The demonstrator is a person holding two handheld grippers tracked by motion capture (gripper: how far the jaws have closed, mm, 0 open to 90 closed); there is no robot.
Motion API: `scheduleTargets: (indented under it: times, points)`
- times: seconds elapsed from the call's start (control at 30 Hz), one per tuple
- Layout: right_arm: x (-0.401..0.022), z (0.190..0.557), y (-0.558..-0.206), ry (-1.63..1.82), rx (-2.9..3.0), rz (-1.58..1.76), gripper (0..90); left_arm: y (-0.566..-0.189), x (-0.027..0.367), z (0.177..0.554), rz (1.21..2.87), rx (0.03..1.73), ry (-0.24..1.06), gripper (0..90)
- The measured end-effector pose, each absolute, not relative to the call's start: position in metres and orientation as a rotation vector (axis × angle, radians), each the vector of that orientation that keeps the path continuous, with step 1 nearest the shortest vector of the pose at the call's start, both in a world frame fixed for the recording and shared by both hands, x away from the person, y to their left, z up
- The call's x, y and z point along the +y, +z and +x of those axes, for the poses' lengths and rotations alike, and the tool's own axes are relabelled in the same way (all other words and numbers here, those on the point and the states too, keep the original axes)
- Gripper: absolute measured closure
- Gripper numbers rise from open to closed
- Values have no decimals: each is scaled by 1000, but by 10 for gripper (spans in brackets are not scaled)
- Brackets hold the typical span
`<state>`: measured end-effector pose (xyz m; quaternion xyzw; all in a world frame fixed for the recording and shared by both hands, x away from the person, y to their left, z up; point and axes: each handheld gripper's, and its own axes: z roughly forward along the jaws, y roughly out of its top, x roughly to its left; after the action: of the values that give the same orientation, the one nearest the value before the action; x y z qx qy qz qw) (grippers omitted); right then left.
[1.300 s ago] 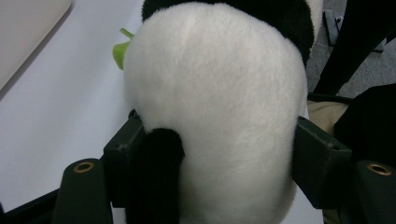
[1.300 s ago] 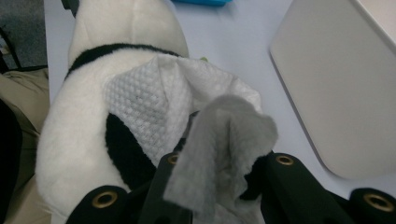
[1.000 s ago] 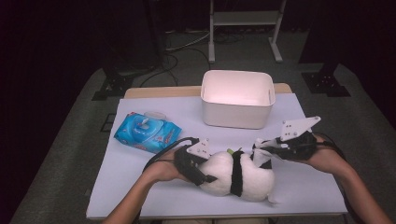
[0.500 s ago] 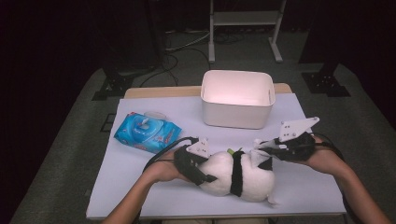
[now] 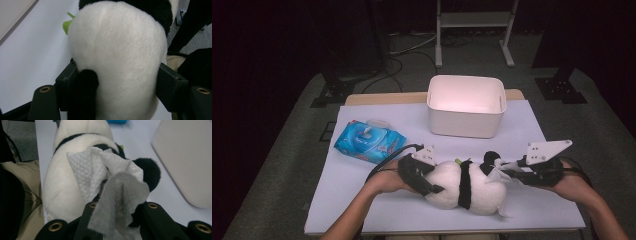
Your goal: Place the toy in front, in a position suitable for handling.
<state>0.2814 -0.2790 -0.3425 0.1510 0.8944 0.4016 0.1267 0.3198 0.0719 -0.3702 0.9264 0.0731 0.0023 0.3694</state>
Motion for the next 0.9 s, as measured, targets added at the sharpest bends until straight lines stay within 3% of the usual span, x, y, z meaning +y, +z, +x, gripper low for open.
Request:
scheduleTargets:
  times: [0.27, 0.9]
  points:
    - [-280, 277, -346, 1168, 2617, 427, 771, -368, 70, 319, 2391, 190, 19, 296]
    - [-233, 292, -333, 1236, 2619, 289, 770, -362, 97, 325, 2425, 237, 62, 314]
